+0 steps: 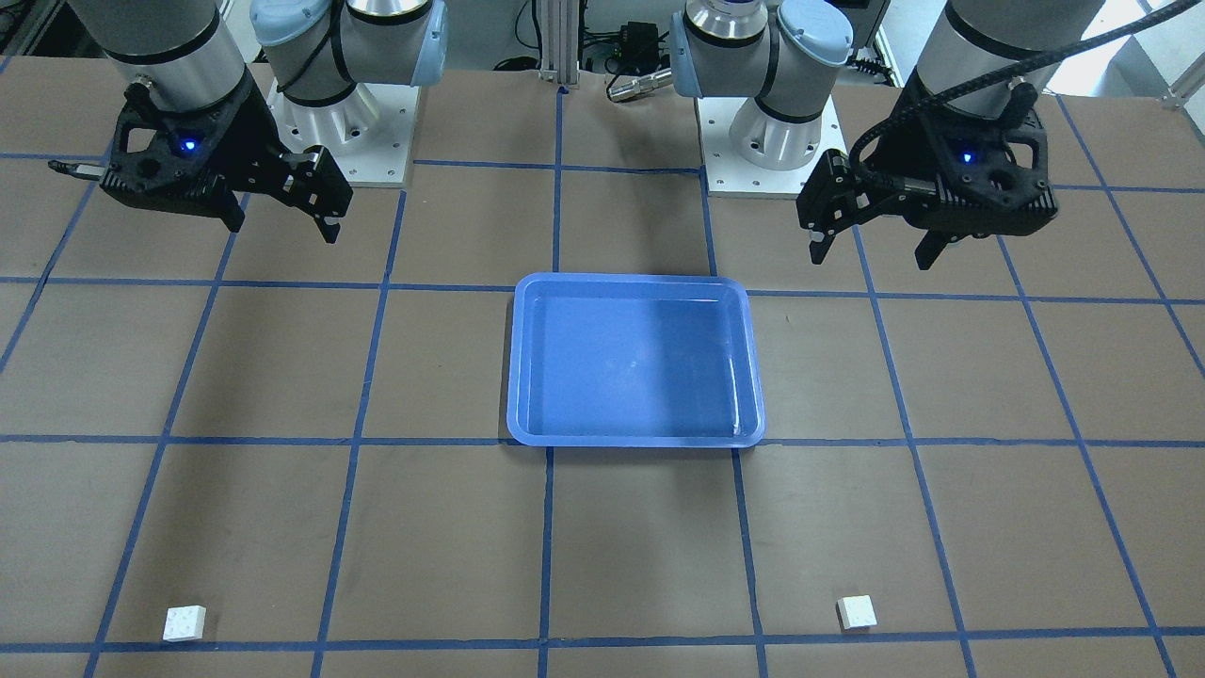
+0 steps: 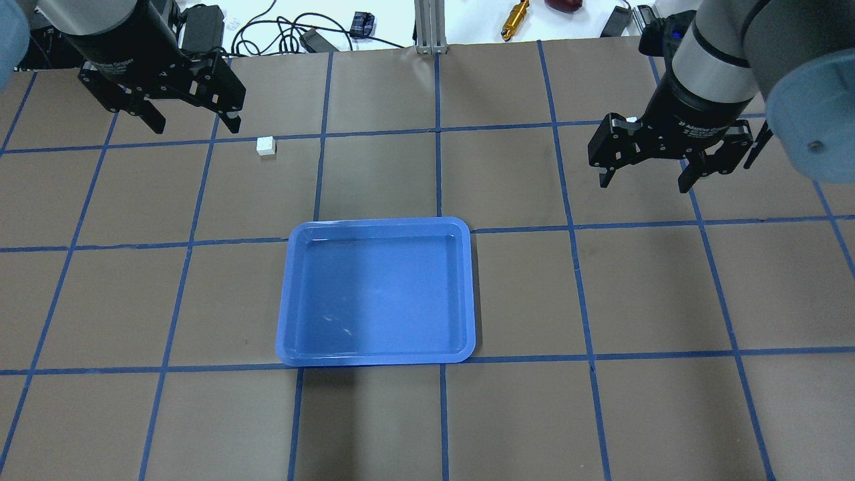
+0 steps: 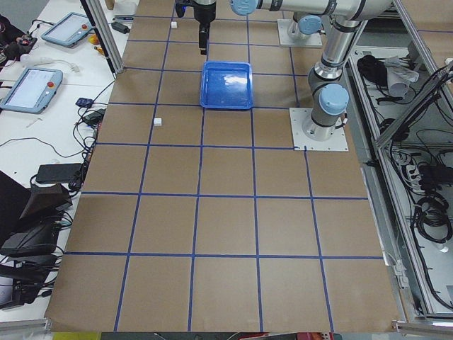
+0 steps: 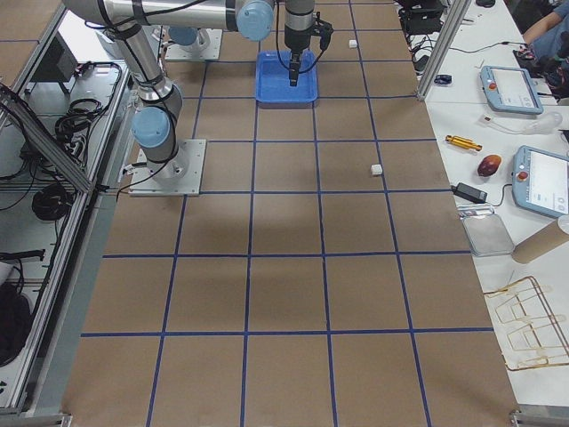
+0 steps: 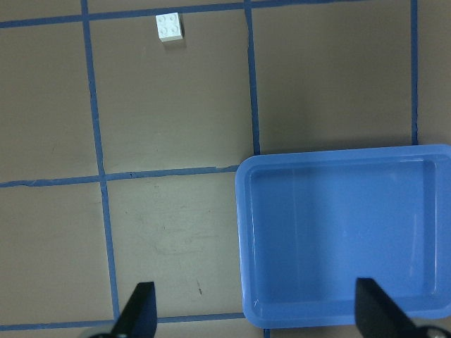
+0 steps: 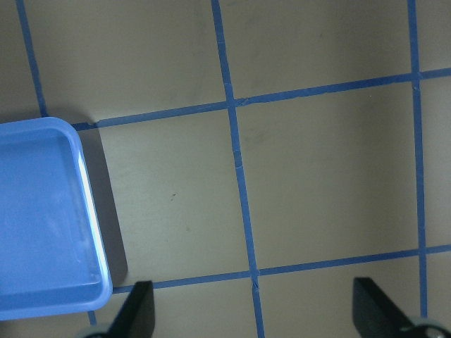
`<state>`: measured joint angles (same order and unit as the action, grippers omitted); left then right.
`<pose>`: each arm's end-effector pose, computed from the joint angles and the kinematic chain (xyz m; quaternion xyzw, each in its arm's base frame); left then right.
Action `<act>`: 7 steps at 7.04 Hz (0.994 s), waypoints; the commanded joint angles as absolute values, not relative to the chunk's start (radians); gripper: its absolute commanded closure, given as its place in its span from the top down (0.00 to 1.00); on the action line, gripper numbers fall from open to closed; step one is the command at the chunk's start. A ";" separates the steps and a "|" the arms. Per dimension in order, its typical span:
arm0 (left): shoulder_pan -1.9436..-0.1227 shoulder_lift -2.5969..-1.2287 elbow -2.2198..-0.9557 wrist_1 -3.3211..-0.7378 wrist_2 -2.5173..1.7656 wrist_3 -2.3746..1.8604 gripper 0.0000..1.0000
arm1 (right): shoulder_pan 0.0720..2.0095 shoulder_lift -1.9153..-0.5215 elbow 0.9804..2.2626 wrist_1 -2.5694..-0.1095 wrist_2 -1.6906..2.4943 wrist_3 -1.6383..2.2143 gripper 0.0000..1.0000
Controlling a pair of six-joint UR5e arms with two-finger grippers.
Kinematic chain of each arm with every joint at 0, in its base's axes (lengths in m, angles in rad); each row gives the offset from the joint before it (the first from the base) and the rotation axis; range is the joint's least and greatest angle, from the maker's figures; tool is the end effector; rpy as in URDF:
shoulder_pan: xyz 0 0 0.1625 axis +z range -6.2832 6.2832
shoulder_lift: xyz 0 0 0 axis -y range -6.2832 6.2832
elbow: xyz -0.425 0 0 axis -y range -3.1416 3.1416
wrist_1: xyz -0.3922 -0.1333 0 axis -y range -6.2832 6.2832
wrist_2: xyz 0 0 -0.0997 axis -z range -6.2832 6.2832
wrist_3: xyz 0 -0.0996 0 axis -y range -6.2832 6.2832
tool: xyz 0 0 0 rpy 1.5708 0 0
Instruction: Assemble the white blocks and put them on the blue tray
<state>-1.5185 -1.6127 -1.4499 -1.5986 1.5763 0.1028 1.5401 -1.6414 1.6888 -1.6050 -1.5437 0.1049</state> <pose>-0.1057 -0.5197 0.5237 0.0252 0.9994 -0.0253 0.0047 0.1218 -0.4641 0.4670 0.0678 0.9976 0.0071 0.0133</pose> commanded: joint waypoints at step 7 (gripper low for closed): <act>-1.514 -1.611 -1.453 -1.600 1.580 0.104 1.00 | 1.540 -1.640 1.687 -1.605 -1.555 0.101 1.00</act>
<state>-1.5148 -1.6108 -1.4511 -1.5988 1.5776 0.1031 1.5401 -1.6408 1.6876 -1.6033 -1.5566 0.1028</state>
